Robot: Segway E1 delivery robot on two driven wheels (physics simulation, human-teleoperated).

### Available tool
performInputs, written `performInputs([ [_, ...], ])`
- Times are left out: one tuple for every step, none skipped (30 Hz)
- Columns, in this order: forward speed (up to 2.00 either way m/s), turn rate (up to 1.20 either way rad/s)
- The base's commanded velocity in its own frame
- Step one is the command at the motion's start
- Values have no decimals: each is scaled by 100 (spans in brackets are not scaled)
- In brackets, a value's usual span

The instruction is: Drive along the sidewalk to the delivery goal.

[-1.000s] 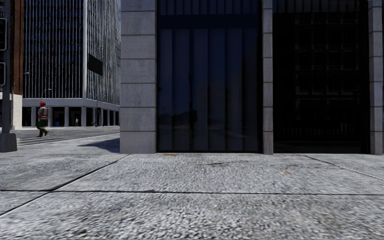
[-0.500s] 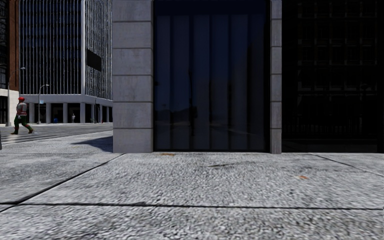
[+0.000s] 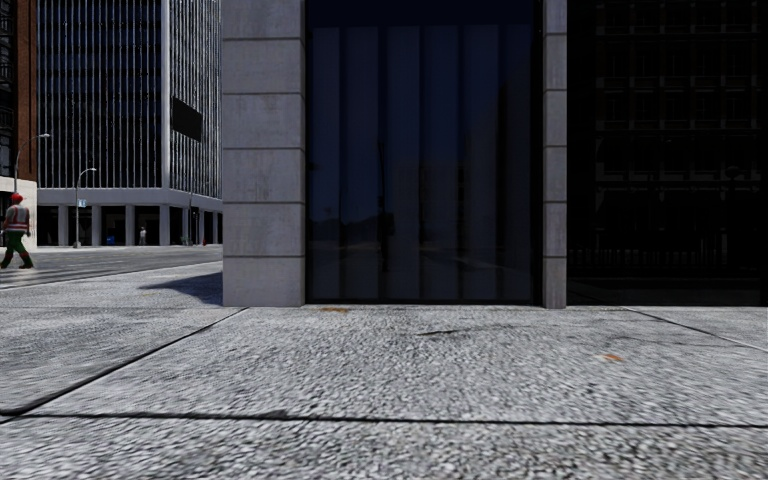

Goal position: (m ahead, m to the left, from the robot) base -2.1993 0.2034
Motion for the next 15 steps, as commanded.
performInputs([
  [0,0],
  [0,0],
  [0,0],
  [0,0],
  [0,0],
  [0,0],
  [0,0],
  [0,0],
  [0,0],
  [0,0],
  [0,0],
  [0,0],
  [0,0],
  [0,0],
  [0,0],
])
